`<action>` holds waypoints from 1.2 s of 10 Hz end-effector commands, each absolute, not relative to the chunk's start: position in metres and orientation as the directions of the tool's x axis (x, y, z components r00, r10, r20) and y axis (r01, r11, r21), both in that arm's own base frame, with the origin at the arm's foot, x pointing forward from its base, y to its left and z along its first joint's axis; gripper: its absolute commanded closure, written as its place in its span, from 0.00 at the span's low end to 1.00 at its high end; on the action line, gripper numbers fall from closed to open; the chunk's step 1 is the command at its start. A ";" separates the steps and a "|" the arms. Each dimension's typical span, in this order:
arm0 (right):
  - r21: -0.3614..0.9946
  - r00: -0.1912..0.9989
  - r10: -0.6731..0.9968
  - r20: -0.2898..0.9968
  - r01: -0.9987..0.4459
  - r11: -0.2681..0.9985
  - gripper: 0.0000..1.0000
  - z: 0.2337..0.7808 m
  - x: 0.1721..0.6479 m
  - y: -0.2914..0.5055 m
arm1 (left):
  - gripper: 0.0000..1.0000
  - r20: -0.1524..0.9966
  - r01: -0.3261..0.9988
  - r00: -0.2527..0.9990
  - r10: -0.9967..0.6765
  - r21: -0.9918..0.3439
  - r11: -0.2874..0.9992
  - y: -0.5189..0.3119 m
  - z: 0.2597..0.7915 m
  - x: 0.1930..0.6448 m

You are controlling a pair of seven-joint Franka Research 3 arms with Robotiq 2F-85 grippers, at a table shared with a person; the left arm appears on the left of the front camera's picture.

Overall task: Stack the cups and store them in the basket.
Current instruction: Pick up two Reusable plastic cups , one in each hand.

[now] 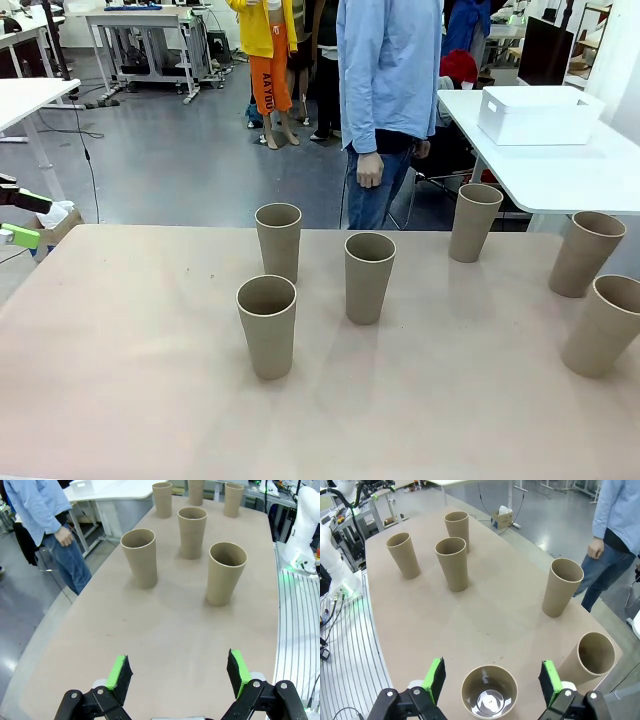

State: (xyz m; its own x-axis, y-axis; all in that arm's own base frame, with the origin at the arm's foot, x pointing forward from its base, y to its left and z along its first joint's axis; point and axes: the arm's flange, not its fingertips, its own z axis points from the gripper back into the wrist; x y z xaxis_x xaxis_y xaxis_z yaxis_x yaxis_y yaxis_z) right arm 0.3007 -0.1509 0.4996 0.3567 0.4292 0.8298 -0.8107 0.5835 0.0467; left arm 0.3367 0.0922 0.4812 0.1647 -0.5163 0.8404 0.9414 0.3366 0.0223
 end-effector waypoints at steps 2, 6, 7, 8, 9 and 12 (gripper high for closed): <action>0.032 0.326 0.423 0.846 -0.821 0.569 0.00 0.500 0.303 -0.153 | 0.00 0.851 0.945 0.143 -0.506 0.036 0.326 0.093 0.481 0.338; 0.032 0.326 0.423 0.846 -0.821 0.569 0.00 0.500 0.303 -0.153 | 0.00 0.851 0.945 0.143 -0.506 0.036 0.326 0.093 0.481 0.338; 0.032 0.326 0.423 0.846 -0.821 0.569 0.00 0.500 0.303 -0.153 | 0.00 0.851 0.945 0.143 -0.506 0.036 0.326 0.093 0.481 0.338; 0.032 0.326 0.423 0.846 -0.821 0.569 0.00 0.500 0.303 -0.153 | 0.00 0.851 0.945 0.143 -0.506 0.036 0.326 0.093 0.481 0.338; 0.032 0.326 0.423 0.846 -0.821 0.569 0.00 0.500 0.303 -0.153 | 0.00 0.851 0.945 0.143 -0.506 0.036 0.326 0.093 0.481 0.338; 0.032 0.326 0.423 0.846 -0.821 0.569 0.00 0.500 0.303 -0.153 | 0.00 0.851 0.945 0.143 -0.506 0.036 0.326 0.093 0.481 0.338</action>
State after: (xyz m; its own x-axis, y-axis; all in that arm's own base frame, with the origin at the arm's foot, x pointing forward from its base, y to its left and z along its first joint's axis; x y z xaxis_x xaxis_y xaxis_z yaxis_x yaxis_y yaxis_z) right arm 0.3006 -0.1506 0.4996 0.3541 0.4263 0.8324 -0.8122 0.5813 0.0478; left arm 0.3366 0.0922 0.4812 0.1646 -0.5161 0.8406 0.9416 0.3361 0.0219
